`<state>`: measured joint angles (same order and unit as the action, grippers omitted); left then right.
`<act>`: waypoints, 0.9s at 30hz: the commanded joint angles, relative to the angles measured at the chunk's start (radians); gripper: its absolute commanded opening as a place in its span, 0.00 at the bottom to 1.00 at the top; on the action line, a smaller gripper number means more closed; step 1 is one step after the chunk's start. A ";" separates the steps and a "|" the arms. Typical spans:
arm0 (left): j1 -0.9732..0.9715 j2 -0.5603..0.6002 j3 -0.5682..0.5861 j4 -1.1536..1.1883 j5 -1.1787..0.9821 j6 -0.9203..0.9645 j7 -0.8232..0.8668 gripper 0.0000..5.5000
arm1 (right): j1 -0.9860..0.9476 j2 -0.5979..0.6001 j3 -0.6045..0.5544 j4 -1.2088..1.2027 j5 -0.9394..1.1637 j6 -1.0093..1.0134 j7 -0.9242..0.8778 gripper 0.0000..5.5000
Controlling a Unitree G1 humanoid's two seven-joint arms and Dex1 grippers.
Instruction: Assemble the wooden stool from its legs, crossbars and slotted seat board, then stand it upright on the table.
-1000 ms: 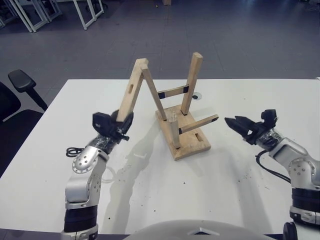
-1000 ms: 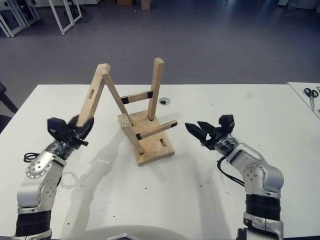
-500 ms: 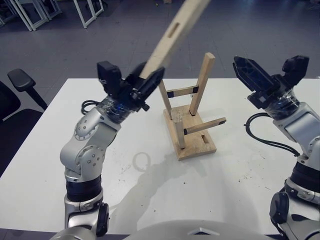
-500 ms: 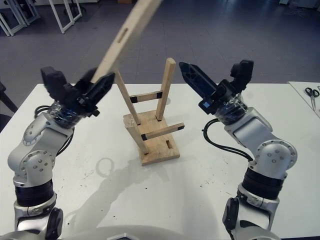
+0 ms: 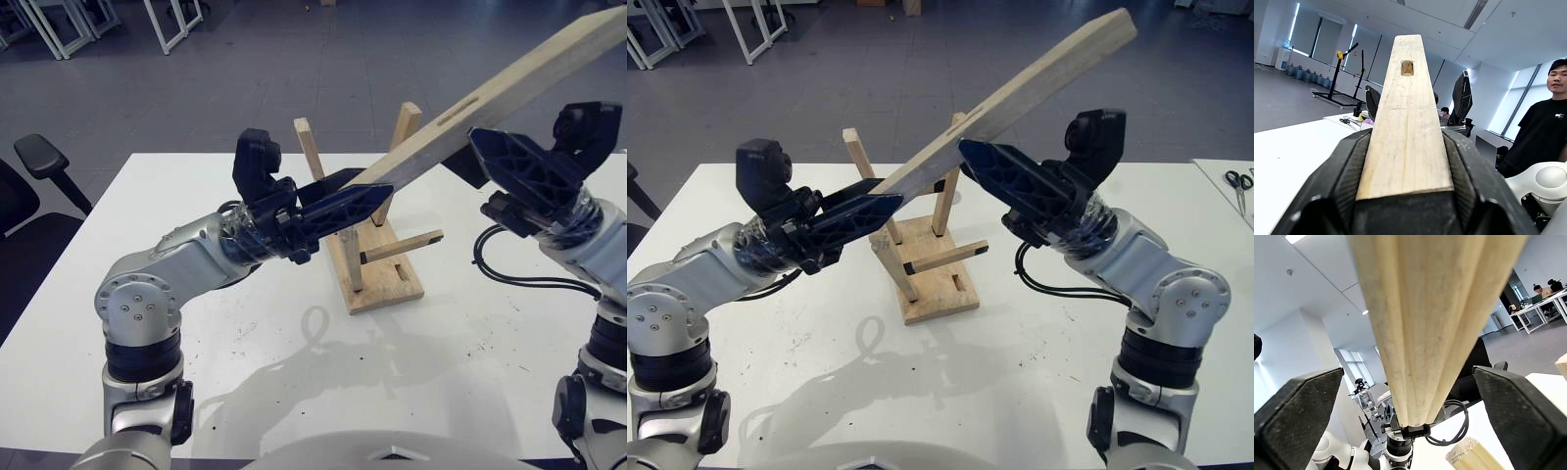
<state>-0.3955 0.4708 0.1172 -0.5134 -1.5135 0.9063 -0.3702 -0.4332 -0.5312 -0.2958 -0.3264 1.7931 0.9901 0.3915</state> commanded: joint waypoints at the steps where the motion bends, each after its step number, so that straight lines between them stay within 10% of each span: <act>1: -0.003 0.041 -0.014 0.001 -0.038 0.024 0.007 0.37 | -0.004 -0.033 0.021 -0.021 -0.012 -0.006 0.027 0.76; 11: 0.009 0.079 -0.024 0.005 -0.064 0.029 -0.013 0.37 | 0.025 -0.073 0.054 -0.064 -0.083 -0.012 0.119 0.38; 27: 0.073 0.150 0.191 0.183 0.061 -0.118 -0.110 0.58 | 0.047 -0.135 -0.014 0.058 -0.202 -0.067 0.123 0.37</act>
<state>-0.3418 0.5987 0.2614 -0.4169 -1.5438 0.8330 -0.4851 -0.3794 -0.6422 -0.2743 -0.3137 1.6415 0.9512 0.5225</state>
